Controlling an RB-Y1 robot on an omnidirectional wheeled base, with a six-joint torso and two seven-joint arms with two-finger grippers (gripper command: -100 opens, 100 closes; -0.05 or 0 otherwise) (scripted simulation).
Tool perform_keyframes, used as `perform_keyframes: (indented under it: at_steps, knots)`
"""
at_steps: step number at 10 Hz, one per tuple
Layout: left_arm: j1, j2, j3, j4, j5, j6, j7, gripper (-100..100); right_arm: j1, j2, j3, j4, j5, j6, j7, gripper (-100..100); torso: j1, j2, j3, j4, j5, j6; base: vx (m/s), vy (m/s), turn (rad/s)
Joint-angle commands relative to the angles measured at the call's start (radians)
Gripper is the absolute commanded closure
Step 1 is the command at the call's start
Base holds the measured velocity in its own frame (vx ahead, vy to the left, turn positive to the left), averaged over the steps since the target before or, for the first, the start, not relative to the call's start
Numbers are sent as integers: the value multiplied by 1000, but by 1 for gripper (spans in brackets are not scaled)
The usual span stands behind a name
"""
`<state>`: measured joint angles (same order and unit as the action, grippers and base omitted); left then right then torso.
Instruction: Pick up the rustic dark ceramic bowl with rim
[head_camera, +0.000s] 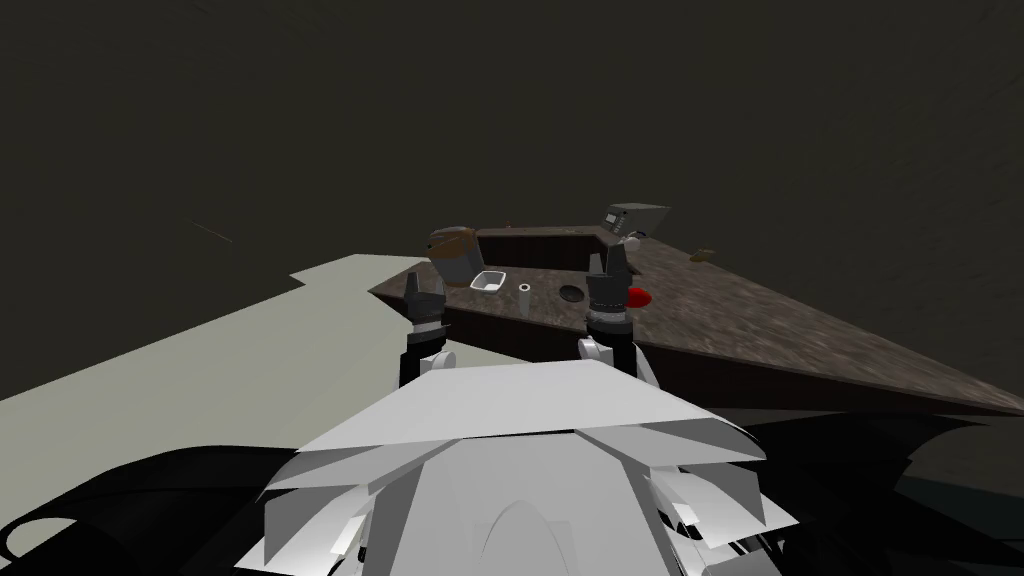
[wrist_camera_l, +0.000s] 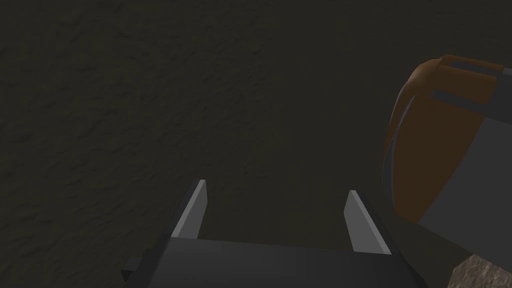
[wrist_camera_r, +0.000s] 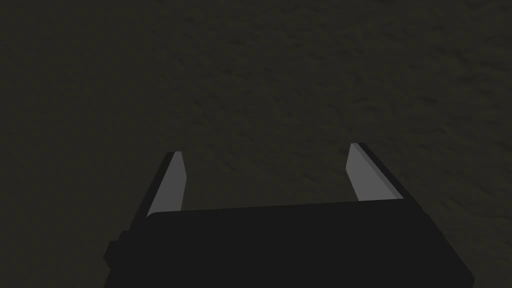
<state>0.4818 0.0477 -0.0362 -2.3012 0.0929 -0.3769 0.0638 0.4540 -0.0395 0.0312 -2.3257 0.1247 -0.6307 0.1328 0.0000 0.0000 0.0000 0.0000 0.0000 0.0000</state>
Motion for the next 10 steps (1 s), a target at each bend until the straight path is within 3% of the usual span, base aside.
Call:
perform_keyframes:
  at_steps: [1, 5, 10]
  knots:
    - [0, 0, 0, 0, 0, 0, 0, 0, 2, -35, -9, 18, 27, 8, 19, -100, 0, 0, 0, 0, 0, 0, -12, 2, 15]
    - [0, 0, 0, 0, 0, 0, 0, 0, 6, -115, -32, 70, 95, 28, 68, -100, 0, 2, 1, 0, 0, 0, -30, 9, 14]
    - [0, 0, 0, 0, 0, 0, 0, 0, 11, -260, -72, 181, 227, 69, 165, -100, 1, 3, 2, 1, 0, 0, -43, 23, 28]
